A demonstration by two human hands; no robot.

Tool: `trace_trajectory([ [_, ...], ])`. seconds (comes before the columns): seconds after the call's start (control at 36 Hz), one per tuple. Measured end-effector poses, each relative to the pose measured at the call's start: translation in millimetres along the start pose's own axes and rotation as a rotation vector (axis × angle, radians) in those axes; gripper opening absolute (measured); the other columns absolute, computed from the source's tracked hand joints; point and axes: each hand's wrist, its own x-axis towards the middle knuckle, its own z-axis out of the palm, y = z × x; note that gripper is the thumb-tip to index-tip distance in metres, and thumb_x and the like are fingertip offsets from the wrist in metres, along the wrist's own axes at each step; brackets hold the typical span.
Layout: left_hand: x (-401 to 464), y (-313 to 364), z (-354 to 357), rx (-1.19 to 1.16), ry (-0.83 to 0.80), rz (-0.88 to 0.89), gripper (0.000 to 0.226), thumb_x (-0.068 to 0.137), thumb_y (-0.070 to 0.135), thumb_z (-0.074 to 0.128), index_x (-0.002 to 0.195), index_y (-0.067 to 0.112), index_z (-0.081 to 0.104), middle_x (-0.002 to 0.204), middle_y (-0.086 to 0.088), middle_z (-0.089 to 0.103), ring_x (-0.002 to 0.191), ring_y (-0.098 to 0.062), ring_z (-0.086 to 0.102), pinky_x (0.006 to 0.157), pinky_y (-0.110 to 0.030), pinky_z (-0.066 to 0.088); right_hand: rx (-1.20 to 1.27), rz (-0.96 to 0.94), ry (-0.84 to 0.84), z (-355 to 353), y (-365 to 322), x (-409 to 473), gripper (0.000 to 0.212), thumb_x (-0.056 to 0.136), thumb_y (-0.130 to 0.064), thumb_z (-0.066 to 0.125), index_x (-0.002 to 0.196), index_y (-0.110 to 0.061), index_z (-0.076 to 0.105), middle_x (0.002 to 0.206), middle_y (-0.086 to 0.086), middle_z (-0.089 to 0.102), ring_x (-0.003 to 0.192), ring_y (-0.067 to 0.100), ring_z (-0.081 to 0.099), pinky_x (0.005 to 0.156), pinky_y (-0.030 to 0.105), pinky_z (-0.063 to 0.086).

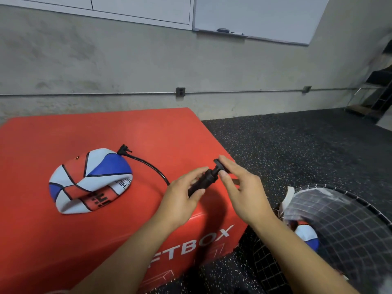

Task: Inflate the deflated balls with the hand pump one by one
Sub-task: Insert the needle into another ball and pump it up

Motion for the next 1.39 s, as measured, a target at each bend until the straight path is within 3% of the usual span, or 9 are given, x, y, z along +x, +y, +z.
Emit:
trace_trajectory([
  [0.08,0,-3,6,0.050,0.014,0.052,0.059,0.091,0.017,0.068,0.147,0.034,0.057,0.139,0.016,0.065,0.126,0.000,0.062,0.112,-0.039,0.049,0.040,0.029,0.027,3,4,-2,0.039,0.105,-0.018,0.062,0.144,-0.023,0.062,0.143,-0.007,0.065,0.132,-0.006,0.056,0.100,0.012,0.049],
  [0.22,2,-8,4,0.016,0.121,0.058,0.058,0.091,0.022,0.072,0.146,0.035,0.058,0.137,0.017,0.066,0.122,-0.002,0.064,0.108,-0.041,0.053,0.073,-0.026,0.057,15,-4,10,0.036,0.105,-0.021,0.063,0.140,-0.024,0.065,0.140,-0.008,0.067,0.132,-0.003,0.057,0.112,0.038,0.049],
  [0.36,1,-4,-2,-0.015,0.088,0.049,0.061,0.092,0.013,0.072,0.142,0.045,0.056,0.136,0.026,0.065,0.125,0.001,0.062,0.111,-0.031,0.051,0.074,-0.060,0.119,17,-10,10,0.032,0.105,-0.018,0.063,0.136,-0.021,0.067,0.132,-0.010,0.071,0.122,0.001,0.065,0.108,0.038,0.052],
  [0.47,0,-4,-9,-0.023,0.066,0.014,0.065,0.092,0.000,0.072,0.144,0.038,0.059,0.131,0.024,0.069,0.125,0.000,0.063,0.113,-0.033,0.049,0.172,-0.034,0.309,2,-20,25,0.027,0.105,-0.014,0.061,0.130,-0.021,0.070,0.121,-0.020,0.072,0.114,-0.003,0.067,0.103,0.035,0.055],
  [0.67,-9,-3,-12,0.001,0.037,0.014,0.064,0.094,0.005,0.070,0.147,0.039,0.058,0.133,0.023,0.068,0.128,0.001,0.061,0.116,-0.038,0.047,0.232,0.001,0.517,-26,-33,33,0.031,0.106,-0.021,0.060,0.136,-0.022,0.068,0.125,-0.006,0.074,0.115,0.009,0.071,0.103,0.044,0.057],
  [0.78,-12,-6,-19,0.118,0.066,0.018,0.065,0.095,0.013,0.071,0.148,0.047,0.053,0.130,0.027,0.069,0.125,0.008,0.060,0.101,-0.029,0.053,0.204,-0.030,0.458,-11,-41,23,0.033,0.108,-0.023,0.057,0.139,-0.024,0.065,0.138,-0.004,0.068,0.130,0.006,0.062,0.111,0.039,0.051],
  [1.0,-8,-8,-26,0.144,0.035,-0.045,0.065,0.090,0.035,0.064,0.147,0.061,0.045,0.132,0.027,0.068,0.124,0.004,0.063,0.107,-0.037,0.053,0.054,-0.105,0.219,21,-32,9,0.039,0.106,-0.015,0.055,0.141,-0.032,0.060,0.142,-0.026,0.056,0.139,-0.003,0.051,0.119,0.041,0.043],
  [1.14,-5,-4,-20,0.213,0.035,-0.039,0.064,0.089,0.043,0.062,0.144,0.068,0.042,0.129,0.025,0.070,0.125,0.000,0.064,0.104,-0.041,0.056,0.053,-0.055,0.057,24,-10,-3,0.043,0.106,-0.007,0.056,0.145,-0.025,0.061,0.149,-0.009,0.059,0.142,0.000,0.049,0.121,0.044,0.041],
  [1.39,-1,-1,-16,0.253,0.025,-0.048,0.062,0.088,0.047,0.062,0.142,0.070,0.042,0.127,0.029,0.069,0.122,0.005,0.063,0.102,-0.040,0.056,0.154,-0.020,-0.033,9,6,12,0.042,0.099,-0.014,0.071,0.139,-0.027,0.066,0.139,-0.013,0.066,0.130,0.003,0.060,0.110,0.040,0.051],
])
